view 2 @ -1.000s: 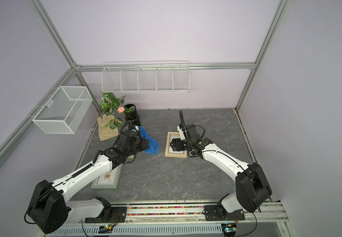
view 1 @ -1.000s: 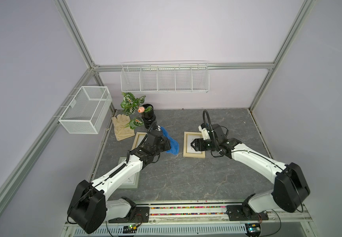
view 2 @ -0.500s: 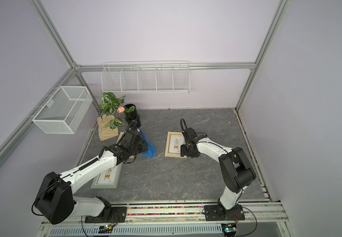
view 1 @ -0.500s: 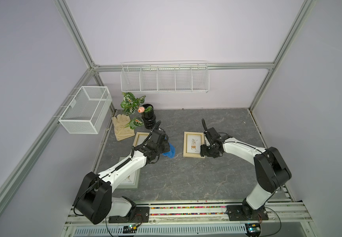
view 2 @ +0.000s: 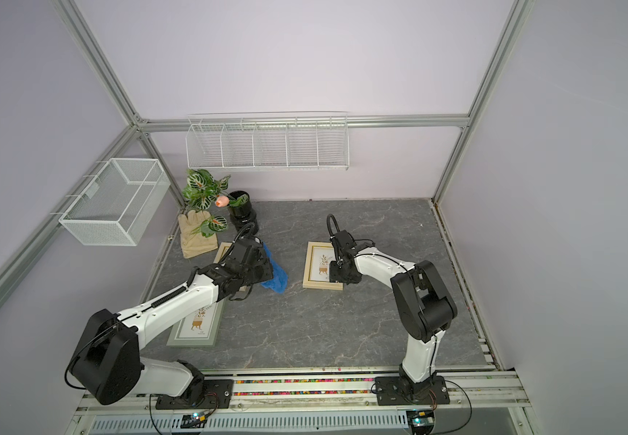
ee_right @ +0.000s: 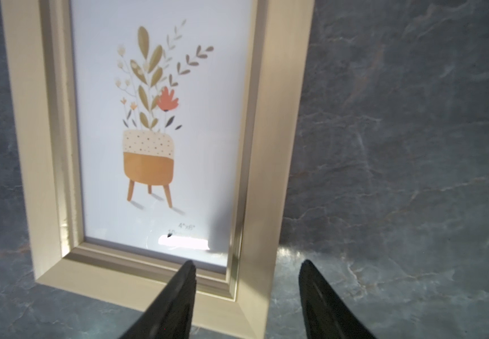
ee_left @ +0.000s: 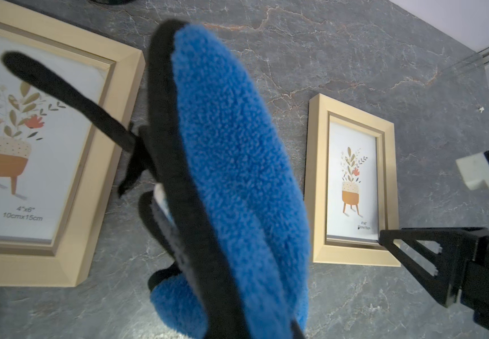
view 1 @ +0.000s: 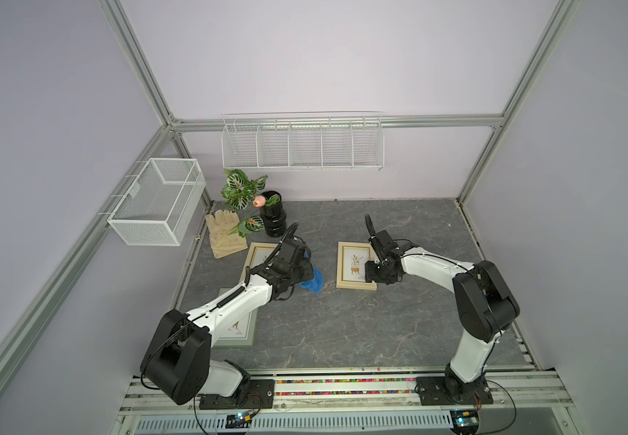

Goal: Wipe the picture frame with a cloth
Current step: Wipe the dirt from the picture frame.

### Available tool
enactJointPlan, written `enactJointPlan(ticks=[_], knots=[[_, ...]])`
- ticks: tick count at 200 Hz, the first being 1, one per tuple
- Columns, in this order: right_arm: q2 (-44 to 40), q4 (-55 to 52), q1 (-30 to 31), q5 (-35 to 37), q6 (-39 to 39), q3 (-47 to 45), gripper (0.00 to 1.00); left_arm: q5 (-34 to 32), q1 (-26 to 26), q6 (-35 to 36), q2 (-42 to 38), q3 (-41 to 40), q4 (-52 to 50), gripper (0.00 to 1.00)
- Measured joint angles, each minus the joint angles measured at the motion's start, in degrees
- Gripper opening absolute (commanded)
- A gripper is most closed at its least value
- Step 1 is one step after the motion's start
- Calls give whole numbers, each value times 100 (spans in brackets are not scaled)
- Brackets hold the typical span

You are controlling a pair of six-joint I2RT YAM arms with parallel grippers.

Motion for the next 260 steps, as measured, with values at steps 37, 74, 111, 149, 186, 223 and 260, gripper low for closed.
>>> enactJointPlan(ticks=[37,74,111,149,186,223,260], knots=[[186,46,0,74,-39,7,46,20,-2,9,96,122,-28,0],[186,275,20,-136,-142,-50,36,46,-76,35,496,619,-59,0],[197,404,295,-199,-136,-61,33,286,-168,-83,1403,1360,42,0],[199,520,564,-219,-85,-70,29,667,-166,-310,2597,2205,216,0],[199,662,684,-203,-50,-120,27,992,-168,-417,3493,2868,291,0],[186,715,693,-151,15,-157,24,901,-74,-385,3722,2981,197,0],[186,931,758,-94,-9,-168,22,1045,374,-393,3534,2588,472,0]])
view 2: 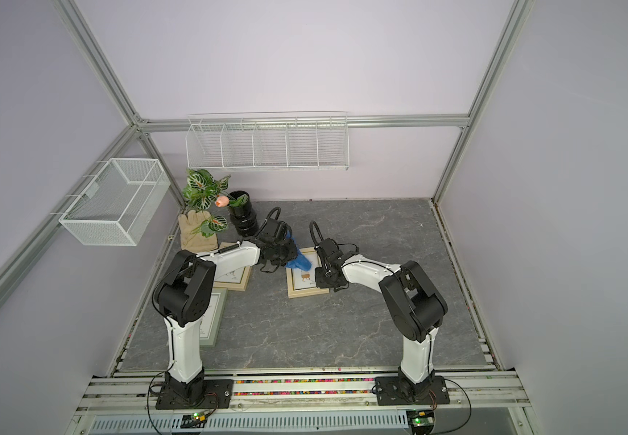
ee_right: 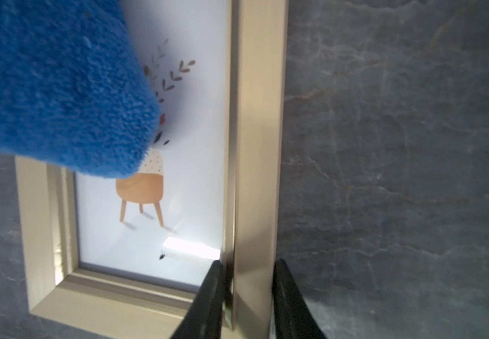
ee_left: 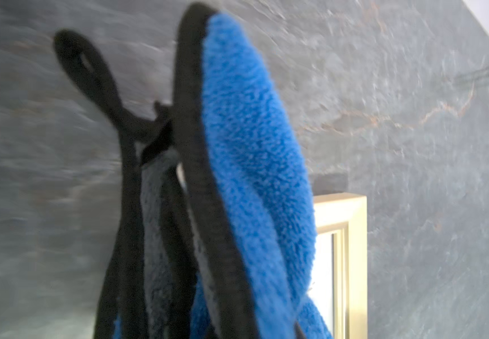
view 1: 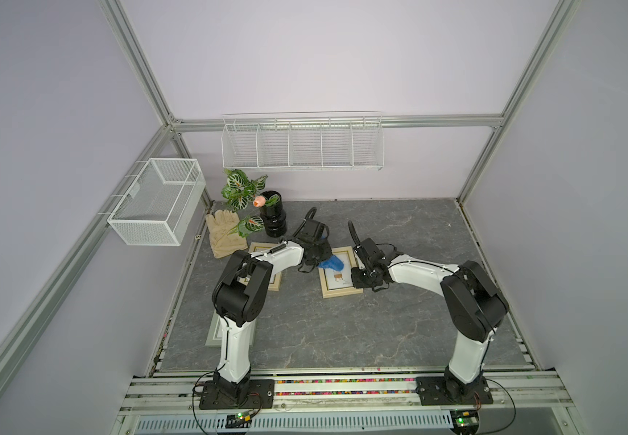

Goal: Wipe the picture frame with a cloth
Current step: Wipe the dirt from the picture frame.

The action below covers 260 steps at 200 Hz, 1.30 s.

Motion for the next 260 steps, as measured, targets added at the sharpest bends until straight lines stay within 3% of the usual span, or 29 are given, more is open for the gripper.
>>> enactJointPlan(ticks=[68,131,194,260], knots=[[0,50,52,22,85,-52,21,76,-564,-166,660,866,-4,0],[-22,114,46,72,129,-107,21,-210,-94,-125,98,247,-208,0],[-33,131,74,96,153,-127,21,-227,-645,-170,796,1239,-380,0],[-55,173,81,155,190,-160,21,-474,-74,-52,173,483,-529,0]])
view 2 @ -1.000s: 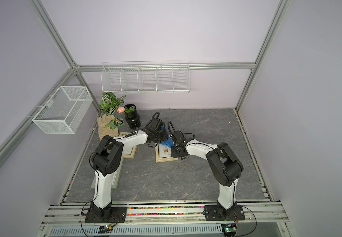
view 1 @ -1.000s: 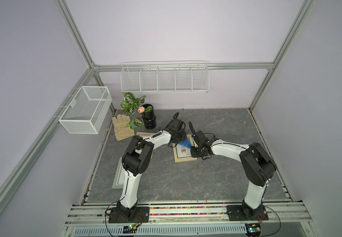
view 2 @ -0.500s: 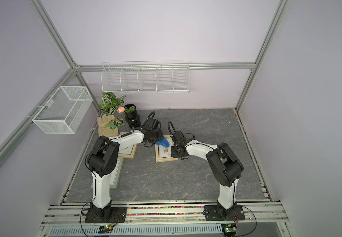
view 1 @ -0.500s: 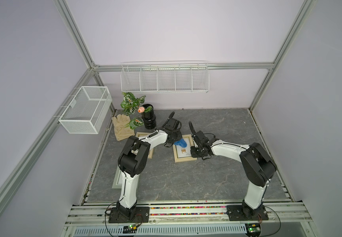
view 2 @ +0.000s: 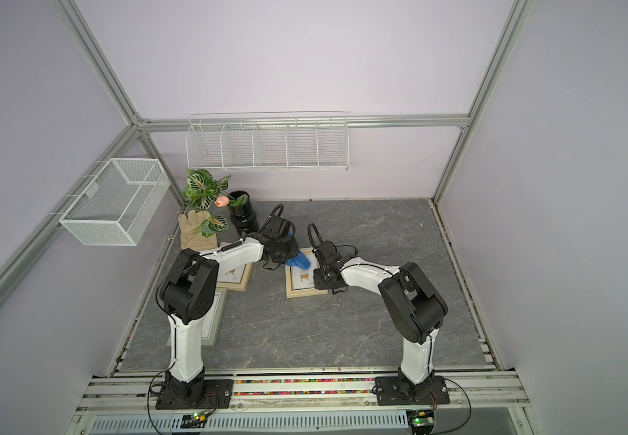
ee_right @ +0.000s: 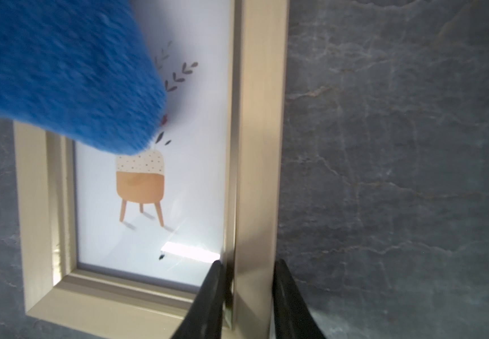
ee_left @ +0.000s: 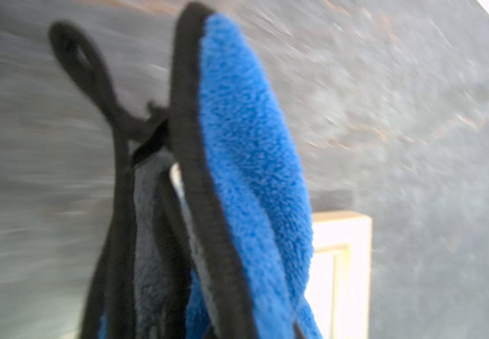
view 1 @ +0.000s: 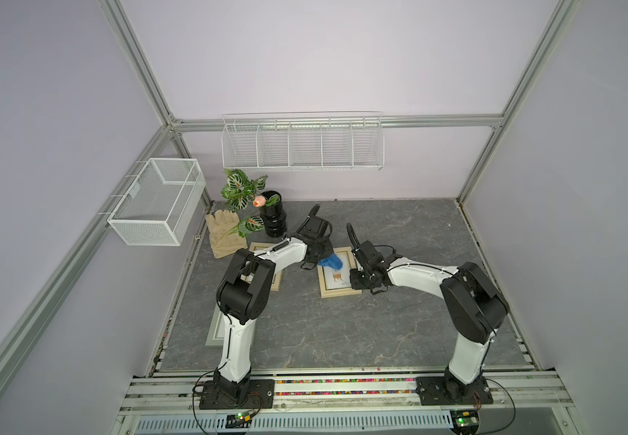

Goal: Wipe the picture frame with a cloth
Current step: Wipe the dirt from the picture frame.

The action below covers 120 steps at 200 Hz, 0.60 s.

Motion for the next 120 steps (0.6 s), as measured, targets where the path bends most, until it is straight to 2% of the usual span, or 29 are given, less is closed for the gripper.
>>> enactJointPlan(ticks=[18,52,66,90,120], knots=[[0,0,0,0,0,0,21,-81,4,15,13,46,-33,0],[-2,-20,-2,17,9,0,21,-160,-365,74,433,717,-302,0],[-4,-22,0,22,13,0,21,-149,-483,72,501,763,-293,0],[-7,-22,-2,24,24,0,21,-164,-492,70,380,551,-297,0],[-7,-31,-20,11,26,0,21,-111,-483,26,-236,-286,-330,0]])
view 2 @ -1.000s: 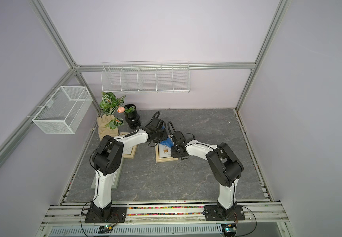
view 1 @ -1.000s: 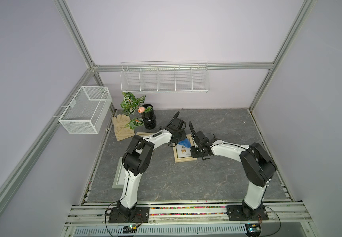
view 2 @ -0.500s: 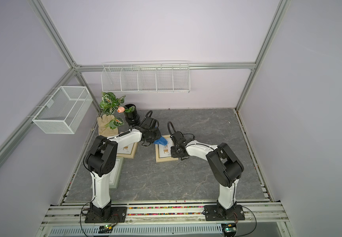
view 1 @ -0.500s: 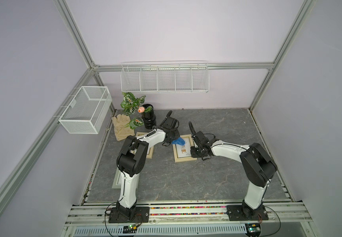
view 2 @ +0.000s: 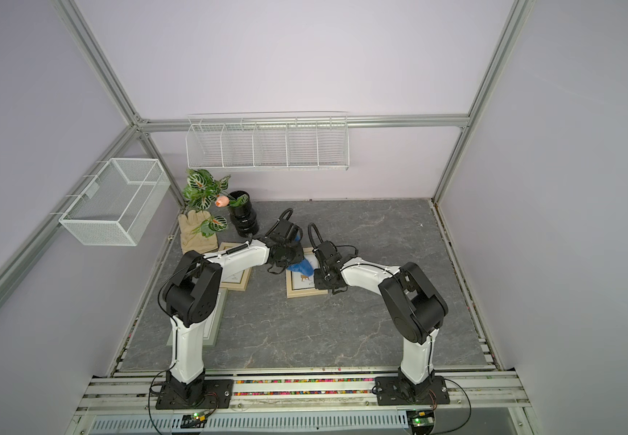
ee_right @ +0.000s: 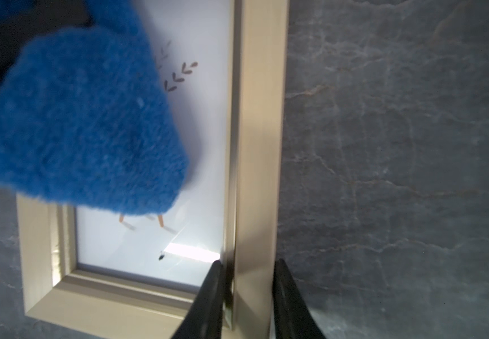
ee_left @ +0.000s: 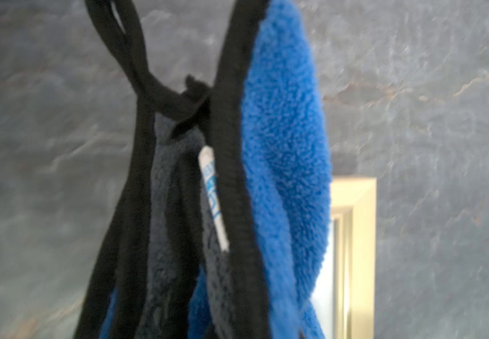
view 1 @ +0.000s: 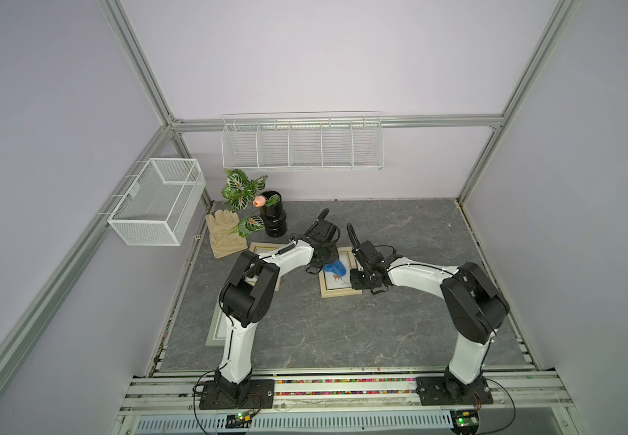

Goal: Wipe the picture frame with a cloth
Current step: Wipe the dirt from the picture frame.

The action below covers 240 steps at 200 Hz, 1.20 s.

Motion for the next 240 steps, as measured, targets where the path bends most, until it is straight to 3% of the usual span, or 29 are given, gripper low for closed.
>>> enactJointPlan(ticks=[52,94,134,186,240], knots=[[0,-15,-35,-109,-11,0,21,101,-391,-214,-1008,-1338,68,0],[0,-11,-72,-98,2,0,20,-813,-212,-225,-2002,-1878,-940,0],[-17,-11,-129,7,22,-15,20,-837,-275,-181,-1751,-1233,-1130,0],[-74,35,-127,50,42,-98,20,179,-439,-326,-1051,-640,-94,0],[-76,15,-127,63,39,-101,20,824,-566,-516,-507,-999,680,0]])
